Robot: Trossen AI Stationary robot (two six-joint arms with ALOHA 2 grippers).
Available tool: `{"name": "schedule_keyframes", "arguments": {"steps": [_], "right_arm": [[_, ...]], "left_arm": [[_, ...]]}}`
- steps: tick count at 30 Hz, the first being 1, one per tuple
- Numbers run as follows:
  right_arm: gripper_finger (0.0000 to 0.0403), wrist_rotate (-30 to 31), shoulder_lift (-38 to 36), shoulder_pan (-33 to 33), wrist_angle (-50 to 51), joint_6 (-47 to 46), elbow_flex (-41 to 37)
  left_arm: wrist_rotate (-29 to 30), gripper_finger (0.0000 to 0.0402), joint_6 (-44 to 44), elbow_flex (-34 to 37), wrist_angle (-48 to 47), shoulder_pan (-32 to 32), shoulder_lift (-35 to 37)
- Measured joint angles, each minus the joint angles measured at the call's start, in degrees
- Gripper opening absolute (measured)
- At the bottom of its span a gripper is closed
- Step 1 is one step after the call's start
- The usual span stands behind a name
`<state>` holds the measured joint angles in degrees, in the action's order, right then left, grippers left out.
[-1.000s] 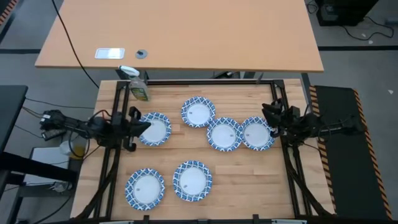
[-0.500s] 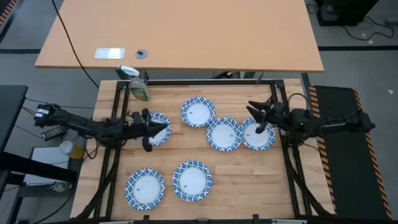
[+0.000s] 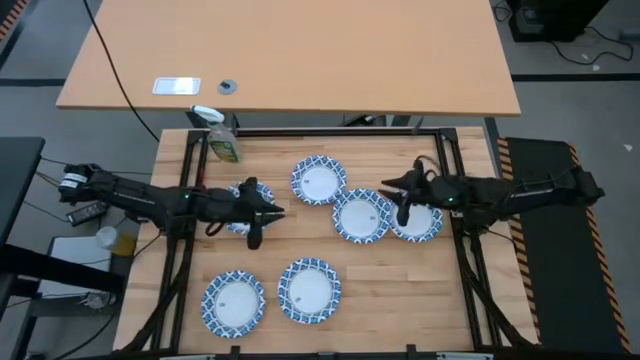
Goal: Nest bowls inside each other
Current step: Move the white bowl to the bottom
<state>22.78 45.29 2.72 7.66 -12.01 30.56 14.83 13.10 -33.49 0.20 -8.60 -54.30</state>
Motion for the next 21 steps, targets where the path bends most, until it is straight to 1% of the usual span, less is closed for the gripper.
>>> {"name": "schedule_keyframes", "arguments": {"steps": [6,12,21], "right_arm": [[0.0135,-1.9,7.6,3.4,3.3,-0.1,3.2],[0.0135,-1.9,14.8,8.2,3.6,-0.1,6.9],[0.0135,-0.5,22.8,14.7,3.8,-5.5,12.4]], "left_arm": [[-0.8,0.0084,-0.7,-0.8,-2.4,-0.3,-0.5],[-1.2,0.0085,-2.3,-0.8,-2.7,-3.6,-0.5],[-1.2,0.0085,-1.9,-0.8,-3.8,-7.0,-0.5]]}}
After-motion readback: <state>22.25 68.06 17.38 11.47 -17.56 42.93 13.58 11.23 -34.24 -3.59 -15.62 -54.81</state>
